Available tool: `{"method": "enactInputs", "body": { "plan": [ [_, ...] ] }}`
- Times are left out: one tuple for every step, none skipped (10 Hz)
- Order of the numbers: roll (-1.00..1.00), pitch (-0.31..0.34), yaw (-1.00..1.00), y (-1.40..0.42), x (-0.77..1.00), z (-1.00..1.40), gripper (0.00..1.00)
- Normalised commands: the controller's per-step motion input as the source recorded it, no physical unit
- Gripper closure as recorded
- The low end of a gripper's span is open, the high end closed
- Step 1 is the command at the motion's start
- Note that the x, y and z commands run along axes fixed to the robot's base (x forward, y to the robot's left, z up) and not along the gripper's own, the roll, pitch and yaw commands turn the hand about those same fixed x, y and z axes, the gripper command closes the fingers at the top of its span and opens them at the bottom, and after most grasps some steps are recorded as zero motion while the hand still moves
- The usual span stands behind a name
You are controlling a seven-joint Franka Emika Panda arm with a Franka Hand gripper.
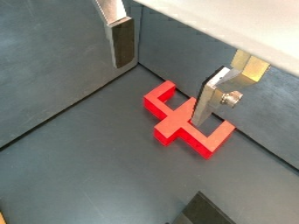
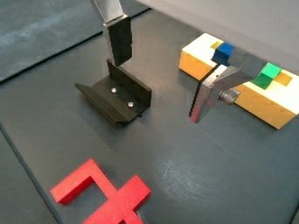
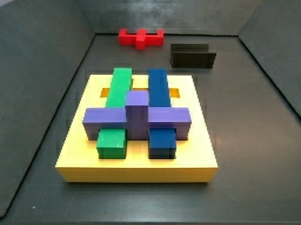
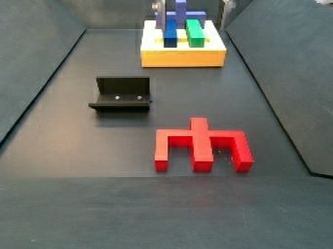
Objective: Pick up the red object. Move up. Place the red object on the fixture. Regrasp the red object. Move to above the board. Insert the red object.
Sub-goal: Pick up the red object.
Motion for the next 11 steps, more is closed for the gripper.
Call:
{"method": "enactInputs", "body": {
  "plan": [
    [0.00,-0.010,-0.09,0.26,0.00,-0.65,0.00],
    [0.00,-0.051,-0.28,0.71,-0.07,-1.00,0.00],
    [0.00,-0.046,-0.28,0.73,-0.08,-1.00,0.00],
    [-0.01,-0.060,-0.26,0.72,-0.03,-1.00,0.00],
    [-0.02,-0.074,-0.22,0.55,0.00,-0.95,0.00],
    [-0.07,-0.163,-0.09,0.36,0.19,-0.75,0.00],
    [-0.09,-0.227,-0.05,0.18,0.17,-0.67,0.00],
    [-0.09,-0.294,-0.09,0.00,0.00,-0.65,0.00],
    [-0.13,-0.361,-0.06,-0.09,-0.02,-0.49,0.00],
    [-0.17,-0.376,-0.05,-0.16,-0.02,-0.41,0.00],
    [-0.22,-0.383,-0.02,-0.13,-0.02,-0.32,0.00]
  ]
}}
